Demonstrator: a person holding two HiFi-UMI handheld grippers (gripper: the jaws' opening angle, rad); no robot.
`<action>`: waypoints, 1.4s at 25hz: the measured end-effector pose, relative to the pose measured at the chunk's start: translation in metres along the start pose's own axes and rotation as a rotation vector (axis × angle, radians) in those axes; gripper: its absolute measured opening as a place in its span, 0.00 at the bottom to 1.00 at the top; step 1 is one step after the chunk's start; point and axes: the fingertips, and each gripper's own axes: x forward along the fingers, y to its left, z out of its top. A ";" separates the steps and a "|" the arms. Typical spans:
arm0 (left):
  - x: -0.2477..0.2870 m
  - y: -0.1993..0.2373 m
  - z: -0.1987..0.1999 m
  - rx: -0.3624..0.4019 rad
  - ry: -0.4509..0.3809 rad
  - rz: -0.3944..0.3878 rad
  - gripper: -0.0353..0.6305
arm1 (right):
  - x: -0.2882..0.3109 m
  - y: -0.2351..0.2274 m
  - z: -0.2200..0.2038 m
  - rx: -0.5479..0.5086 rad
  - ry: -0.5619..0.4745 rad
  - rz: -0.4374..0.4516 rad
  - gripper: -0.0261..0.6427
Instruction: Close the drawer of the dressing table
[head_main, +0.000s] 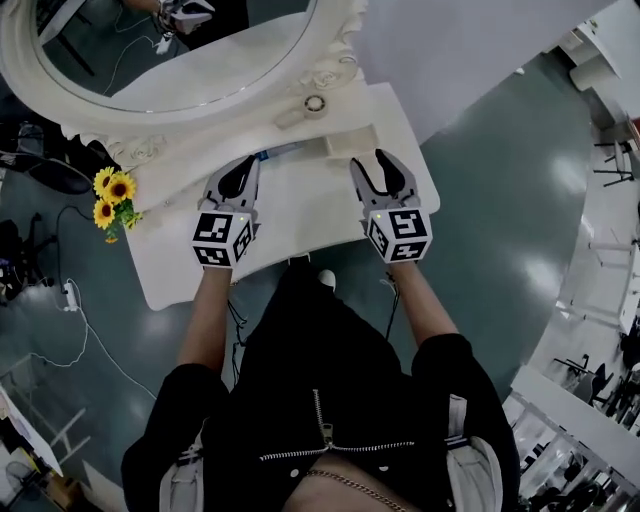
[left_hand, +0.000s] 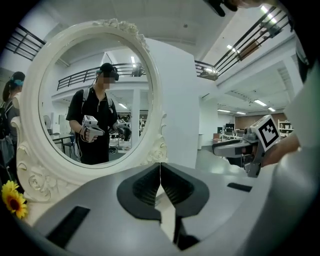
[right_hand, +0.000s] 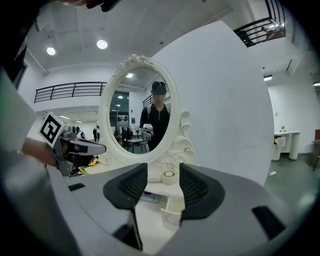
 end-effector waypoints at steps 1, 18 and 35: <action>0.003 0.001 -0.004 -0.004 0.009 -0.003 0.09 | 0.003 -0.001 -0.007 0.005 0.015 -0.002 0.32; 0.027 0.012 -0.059 -0.066 0.123 -0.026 0.09 | 0.032 -0.022 -0.117 0.051 0.240 -0.050 0.35; 0.026 0.042 -0.079 -0.093 0.177 0.015 0.09 | 0.074 -0.059 -0.204 0.071 0.458 -0.098 0.32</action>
